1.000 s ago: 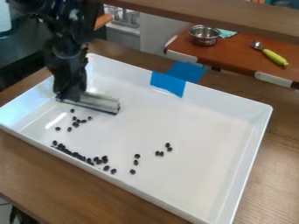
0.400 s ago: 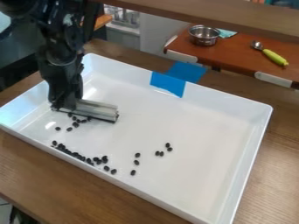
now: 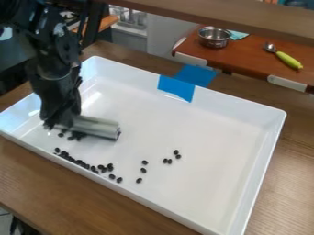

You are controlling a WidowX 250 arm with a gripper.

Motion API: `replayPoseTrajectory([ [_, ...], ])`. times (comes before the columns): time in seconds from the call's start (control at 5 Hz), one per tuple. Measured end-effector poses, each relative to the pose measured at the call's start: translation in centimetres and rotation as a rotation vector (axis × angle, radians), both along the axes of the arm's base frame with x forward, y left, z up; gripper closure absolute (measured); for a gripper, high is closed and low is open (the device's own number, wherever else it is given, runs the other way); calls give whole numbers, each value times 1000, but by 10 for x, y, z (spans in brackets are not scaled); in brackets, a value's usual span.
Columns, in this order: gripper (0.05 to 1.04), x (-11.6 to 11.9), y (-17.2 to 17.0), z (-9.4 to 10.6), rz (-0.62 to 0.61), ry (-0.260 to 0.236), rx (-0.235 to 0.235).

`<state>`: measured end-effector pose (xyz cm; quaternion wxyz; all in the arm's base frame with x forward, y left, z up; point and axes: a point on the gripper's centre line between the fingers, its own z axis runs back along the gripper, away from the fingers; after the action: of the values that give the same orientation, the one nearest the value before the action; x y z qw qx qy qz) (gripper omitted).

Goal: Sweep into pile

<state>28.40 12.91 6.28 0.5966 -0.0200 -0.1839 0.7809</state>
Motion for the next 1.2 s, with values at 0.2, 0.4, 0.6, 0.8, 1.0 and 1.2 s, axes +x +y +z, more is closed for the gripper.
replayPoseTrajectory([
  [0.2,754,-21,-8,0,-11,21,-3],
  [0.4,754,-46,-17,1,-41,34,-1],
  [0.6,754,-54,-24,10,-65,14,-12],
  [0.8,754,-43,-34,15,-111,-11,-14],
  [1.0,754,-2,-54,33,-221,-96,4],
  [1.2,754,34,-86,42,-343,-111,-12],
])
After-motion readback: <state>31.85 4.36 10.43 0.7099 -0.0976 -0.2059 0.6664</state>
